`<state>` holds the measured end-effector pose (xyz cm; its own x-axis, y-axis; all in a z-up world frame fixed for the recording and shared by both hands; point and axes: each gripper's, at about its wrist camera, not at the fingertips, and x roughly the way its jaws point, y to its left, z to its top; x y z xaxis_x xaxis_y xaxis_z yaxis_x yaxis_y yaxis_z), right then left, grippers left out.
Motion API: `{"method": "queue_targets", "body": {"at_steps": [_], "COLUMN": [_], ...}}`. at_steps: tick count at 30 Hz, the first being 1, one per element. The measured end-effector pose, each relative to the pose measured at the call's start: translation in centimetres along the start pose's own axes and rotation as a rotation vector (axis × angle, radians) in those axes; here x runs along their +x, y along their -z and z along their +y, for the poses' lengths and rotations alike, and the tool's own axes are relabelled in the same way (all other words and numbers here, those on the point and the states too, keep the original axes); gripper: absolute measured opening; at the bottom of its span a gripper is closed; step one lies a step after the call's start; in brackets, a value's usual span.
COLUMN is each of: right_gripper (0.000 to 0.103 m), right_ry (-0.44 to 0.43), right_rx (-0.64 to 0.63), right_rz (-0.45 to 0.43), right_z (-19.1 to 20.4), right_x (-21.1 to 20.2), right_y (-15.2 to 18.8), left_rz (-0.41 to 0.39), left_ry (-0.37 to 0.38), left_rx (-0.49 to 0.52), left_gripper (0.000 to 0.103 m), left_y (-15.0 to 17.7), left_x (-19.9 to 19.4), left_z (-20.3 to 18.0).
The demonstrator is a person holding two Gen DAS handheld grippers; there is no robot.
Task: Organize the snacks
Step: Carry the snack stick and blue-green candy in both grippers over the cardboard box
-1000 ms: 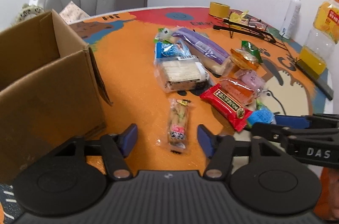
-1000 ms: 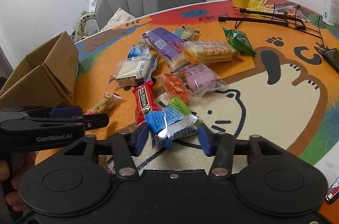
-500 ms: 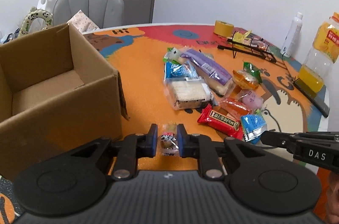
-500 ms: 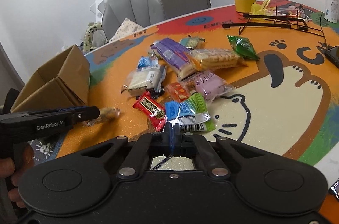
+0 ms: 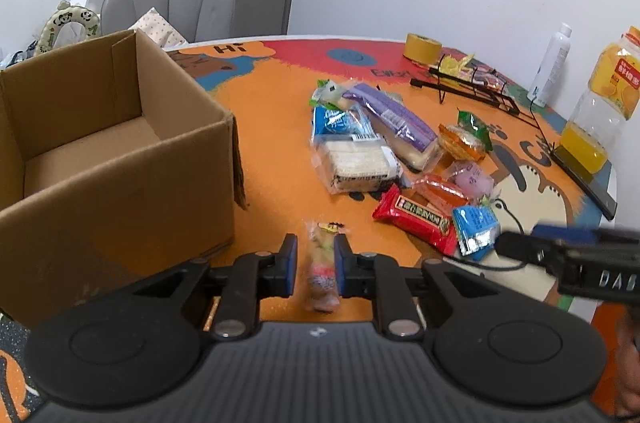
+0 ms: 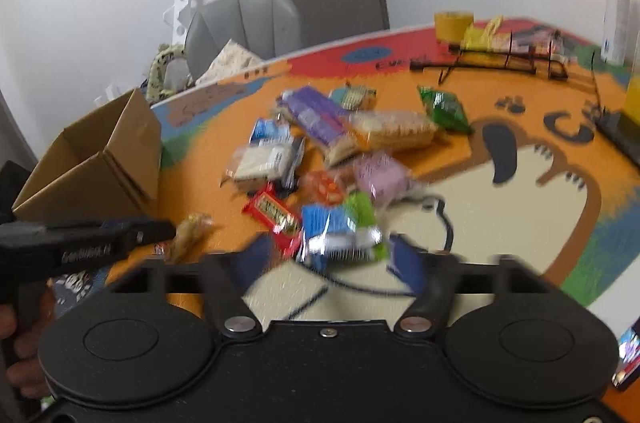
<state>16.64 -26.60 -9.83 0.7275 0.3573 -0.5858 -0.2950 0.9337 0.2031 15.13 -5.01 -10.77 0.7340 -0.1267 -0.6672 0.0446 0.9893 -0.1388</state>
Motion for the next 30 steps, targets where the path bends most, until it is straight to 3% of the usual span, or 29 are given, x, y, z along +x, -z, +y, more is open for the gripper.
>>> {"method": "queue_targets", "body": {"at_steps": [6,16,18,20,23,25,30], "right_gripper": [0.081,0.079,0.076,0.066,0.050,0.042,0.039], "right_ry": [0.007,0.008,-0.003,0.010,0.029,0.013,-0.049], "right_rx": [0.004,0.005,0.004,-0.028,-0.062,-0.053,0.019], "right_rz": [0.036,0.056,0.057,0.054,0.052,0.055,0.035], "right_z": [-0.2,-1.0,-1.0,-0.6,-0.2,-0.3,-1.0], "right_x": [2.5,4.3,4.3,4.4,4.2,3.9,2.8], "right_y": [-0.2,-0.3,-0.3,-0.1,0.0,0.0,0.0], "left_rz": [0.004,0.036,0.044,0.033,0.029,0.027,0.033], "left_ry": [-0.035,-0.033,-0.034,-0.042,-0.052,-0.068,-0.088], "left_rx": [-0.001,0.000,-0.003,0.008,0.034,0.046,0.070], "left_gripper": [0.049,0.049,0.049,0.049,0.048,0.042,0.019], "left_y": [0.1,-0.1,0.0,0.1,0.3,0.3,0.4], "left_x": [-0.1,2.3,2.8,2.8,2.9,2.9,2.7], "left_z": [0.6,-0.4,-0.4,-0.5,-0.8,-1.0,-1.0]}}
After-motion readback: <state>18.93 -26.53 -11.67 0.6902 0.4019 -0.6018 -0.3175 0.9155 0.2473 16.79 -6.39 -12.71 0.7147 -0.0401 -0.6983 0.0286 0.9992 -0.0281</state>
